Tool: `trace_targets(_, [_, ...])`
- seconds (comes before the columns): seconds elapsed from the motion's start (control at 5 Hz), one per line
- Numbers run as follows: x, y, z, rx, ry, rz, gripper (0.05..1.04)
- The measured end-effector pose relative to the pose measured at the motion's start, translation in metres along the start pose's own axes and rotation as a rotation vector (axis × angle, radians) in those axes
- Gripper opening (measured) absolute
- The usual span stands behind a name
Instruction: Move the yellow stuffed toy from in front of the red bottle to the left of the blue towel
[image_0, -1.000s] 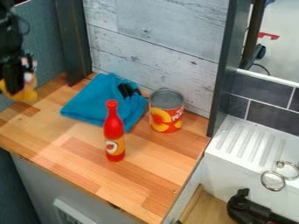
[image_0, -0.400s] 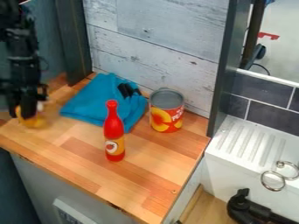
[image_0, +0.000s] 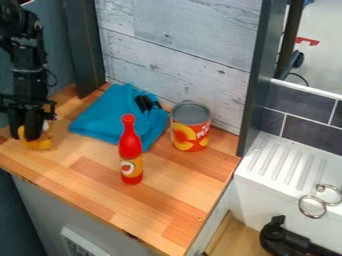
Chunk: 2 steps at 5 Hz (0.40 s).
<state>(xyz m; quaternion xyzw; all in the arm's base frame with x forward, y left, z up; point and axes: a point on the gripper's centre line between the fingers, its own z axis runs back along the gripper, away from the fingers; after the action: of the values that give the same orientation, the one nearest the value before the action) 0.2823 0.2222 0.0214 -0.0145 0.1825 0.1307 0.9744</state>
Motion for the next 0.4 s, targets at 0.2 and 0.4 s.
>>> trace_targets(0.2, [-0.007, -0.003, 0.009, -0.006, 0.003, 0.018, 0.674])
trace_targets(0.4, [-0.014, -0.007, 0.046, 0.056, -0.071, 0.054, 0.958])
